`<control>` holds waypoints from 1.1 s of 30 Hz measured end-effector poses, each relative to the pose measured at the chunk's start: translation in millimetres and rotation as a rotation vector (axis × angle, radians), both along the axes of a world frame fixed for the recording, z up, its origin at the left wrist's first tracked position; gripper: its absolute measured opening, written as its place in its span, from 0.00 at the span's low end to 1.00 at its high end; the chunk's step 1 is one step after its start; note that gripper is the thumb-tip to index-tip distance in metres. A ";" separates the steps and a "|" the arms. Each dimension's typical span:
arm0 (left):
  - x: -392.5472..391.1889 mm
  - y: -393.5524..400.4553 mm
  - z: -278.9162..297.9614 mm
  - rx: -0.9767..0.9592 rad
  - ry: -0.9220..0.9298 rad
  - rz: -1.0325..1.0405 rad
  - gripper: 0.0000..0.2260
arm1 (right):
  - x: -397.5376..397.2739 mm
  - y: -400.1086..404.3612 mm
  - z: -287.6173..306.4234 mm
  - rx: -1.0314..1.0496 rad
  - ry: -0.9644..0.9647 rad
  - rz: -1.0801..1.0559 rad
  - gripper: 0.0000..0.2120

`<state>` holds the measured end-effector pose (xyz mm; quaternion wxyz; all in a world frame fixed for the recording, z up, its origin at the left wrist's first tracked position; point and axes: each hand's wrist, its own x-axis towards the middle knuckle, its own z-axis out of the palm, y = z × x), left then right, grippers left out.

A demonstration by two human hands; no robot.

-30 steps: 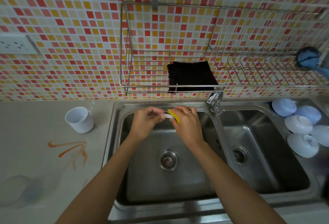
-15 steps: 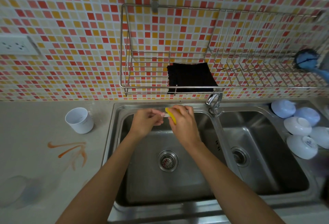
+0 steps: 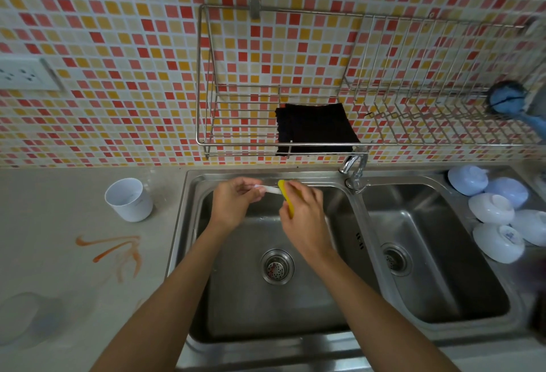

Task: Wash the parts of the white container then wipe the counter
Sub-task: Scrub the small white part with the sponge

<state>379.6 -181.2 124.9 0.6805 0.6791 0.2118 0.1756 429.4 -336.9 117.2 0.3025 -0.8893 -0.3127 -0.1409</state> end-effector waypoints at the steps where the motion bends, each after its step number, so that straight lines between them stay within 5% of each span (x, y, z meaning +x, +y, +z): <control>1: 0.0 1.1 -1.0 0.002 0.006 0.008 0.06 | -3.4 -0.6 -0.8 -0.004 0.001 0.010 0.22; 33: -46.4 -14.0 35.6 0.090 0.041 0.127 0.03 | -37.5 -24.1 33.7 0.142 -0.016 -0.099 0.14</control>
